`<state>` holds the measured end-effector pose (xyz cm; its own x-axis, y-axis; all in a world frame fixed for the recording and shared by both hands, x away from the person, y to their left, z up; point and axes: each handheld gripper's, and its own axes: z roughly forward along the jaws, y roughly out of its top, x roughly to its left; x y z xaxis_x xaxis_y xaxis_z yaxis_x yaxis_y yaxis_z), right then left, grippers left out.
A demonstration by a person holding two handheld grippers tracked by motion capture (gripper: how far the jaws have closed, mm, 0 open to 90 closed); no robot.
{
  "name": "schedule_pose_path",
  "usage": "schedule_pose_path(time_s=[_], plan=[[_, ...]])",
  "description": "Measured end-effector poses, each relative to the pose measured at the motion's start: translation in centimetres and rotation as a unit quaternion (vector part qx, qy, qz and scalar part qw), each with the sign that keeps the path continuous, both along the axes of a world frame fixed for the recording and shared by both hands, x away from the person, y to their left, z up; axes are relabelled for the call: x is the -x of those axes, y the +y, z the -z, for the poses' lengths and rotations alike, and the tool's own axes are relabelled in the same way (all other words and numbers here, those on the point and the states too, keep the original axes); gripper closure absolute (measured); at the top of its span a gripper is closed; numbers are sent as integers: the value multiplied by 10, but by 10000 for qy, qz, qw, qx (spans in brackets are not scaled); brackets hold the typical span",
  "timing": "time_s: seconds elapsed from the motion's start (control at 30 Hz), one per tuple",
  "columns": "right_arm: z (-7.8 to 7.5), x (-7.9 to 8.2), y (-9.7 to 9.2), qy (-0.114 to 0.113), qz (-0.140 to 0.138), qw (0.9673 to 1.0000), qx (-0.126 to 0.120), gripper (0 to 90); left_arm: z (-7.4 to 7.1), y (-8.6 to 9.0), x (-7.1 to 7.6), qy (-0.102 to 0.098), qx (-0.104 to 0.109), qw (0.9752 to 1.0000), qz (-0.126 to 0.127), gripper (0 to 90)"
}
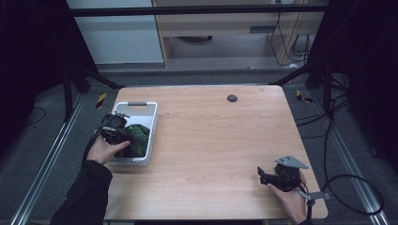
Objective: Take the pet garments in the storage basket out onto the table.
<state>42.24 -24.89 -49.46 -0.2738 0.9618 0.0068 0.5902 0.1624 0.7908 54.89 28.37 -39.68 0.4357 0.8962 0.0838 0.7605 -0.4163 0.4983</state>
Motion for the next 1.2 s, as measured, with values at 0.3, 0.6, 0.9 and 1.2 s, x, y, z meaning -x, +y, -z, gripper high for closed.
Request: schedule_pose_path(time_s=[0.3, 0.6, 0.9, 1.2], plan=[[1, 0, 0, 33, -18, 10000, 16, 111, 9, -1, -5, 205, -115, 9997, 67, 275], [1, -1, 0, 40, -50, 10000, 50, 110, 15, -1, -9, 381, -166, 9991, 108, 430], [1, -1, 1, 70, -51, 10000, 31, 109, 16, 2, -13, 547, -139, 9984, 71, 608], [1, -1, 0, 79, -57, 9999, 39, 108, 13, 4, -14, 609, -118, 9980, 154, 712]])
